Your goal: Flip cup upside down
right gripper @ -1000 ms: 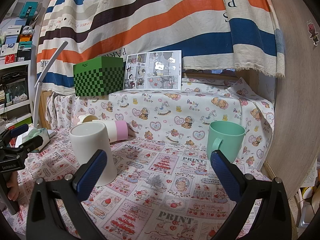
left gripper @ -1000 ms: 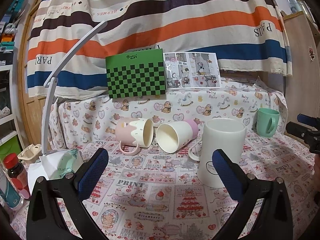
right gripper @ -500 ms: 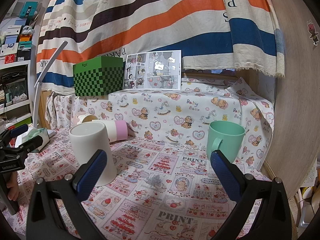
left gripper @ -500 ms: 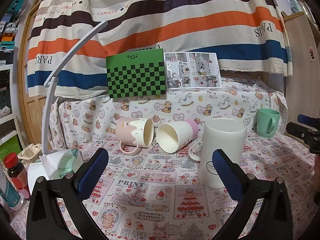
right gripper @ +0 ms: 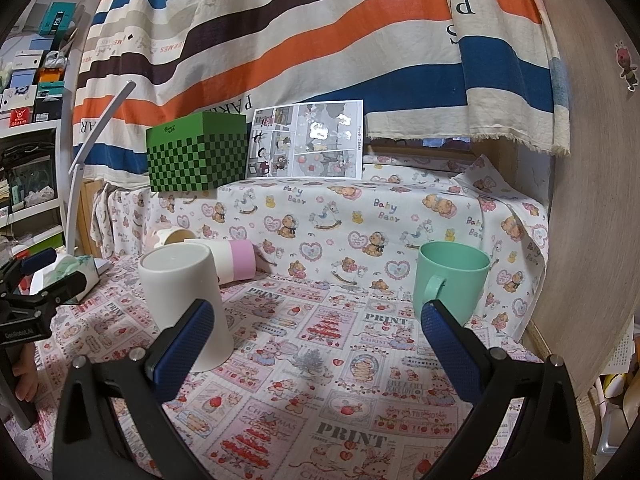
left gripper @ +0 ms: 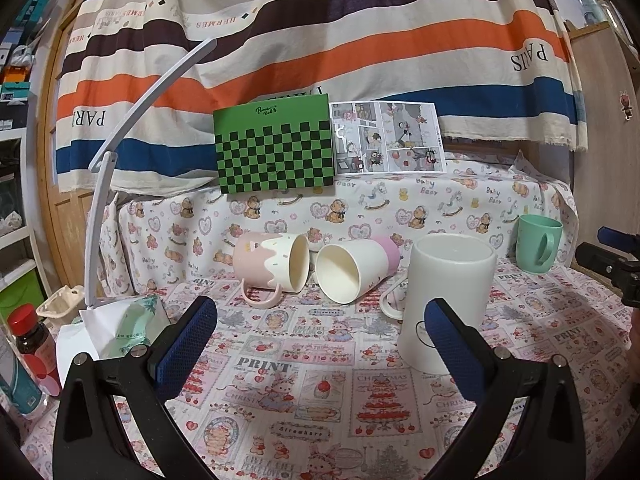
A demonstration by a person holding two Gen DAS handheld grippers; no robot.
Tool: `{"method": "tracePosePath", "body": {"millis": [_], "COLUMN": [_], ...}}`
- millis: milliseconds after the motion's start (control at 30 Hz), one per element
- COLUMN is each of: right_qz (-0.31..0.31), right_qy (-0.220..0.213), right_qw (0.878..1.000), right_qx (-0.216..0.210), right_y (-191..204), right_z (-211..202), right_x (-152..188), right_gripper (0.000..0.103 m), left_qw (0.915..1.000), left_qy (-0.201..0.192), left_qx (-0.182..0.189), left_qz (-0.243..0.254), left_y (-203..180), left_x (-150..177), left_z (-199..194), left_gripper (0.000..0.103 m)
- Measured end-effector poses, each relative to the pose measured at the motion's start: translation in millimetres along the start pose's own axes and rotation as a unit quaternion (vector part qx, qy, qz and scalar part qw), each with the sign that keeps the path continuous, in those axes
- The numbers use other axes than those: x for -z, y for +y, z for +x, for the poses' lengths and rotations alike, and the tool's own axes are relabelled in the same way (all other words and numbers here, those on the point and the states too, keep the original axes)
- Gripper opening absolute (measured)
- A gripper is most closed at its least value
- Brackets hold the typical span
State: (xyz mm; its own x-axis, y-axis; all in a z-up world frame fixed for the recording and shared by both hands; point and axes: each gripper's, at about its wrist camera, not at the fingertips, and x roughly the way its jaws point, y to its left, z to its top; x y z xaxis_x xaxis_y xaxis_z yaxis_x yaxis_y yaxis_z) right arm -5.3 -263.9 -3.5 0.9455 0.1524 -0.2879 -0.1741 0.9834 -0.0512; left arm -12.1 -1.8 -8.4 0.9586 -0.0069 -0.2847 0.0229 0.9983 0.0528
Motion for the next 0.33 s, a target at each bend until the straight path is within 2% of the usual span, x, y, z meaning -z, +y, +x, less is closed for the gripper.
{"method": "tracePosePath", "body": {"millis": [200, 333], "right_qz": [-0.002, 0.000], "right_qy": [0.000, 0.000], "right_qw": [1.000, 1.000], "right_qx": [-0.001, 0.002], "right_y": [-0.6, 0.4], "right_z": [-0.1, -0.2], "right_x": [0.3, -1.0], "right_gripper": [0.103, 0.103], "left_qw": [1.0000, 0.9997], "left_qy": [0.002, 0.012], "left_qx": [0.002, 0.017], "left_qz": [0.000, -0.013], "left_y": [0.3, 3.8], "left_x": [0.1, 0.5], "left_z": [2.0, 7.2], "left_gripper": [0.103, 0.103]}}
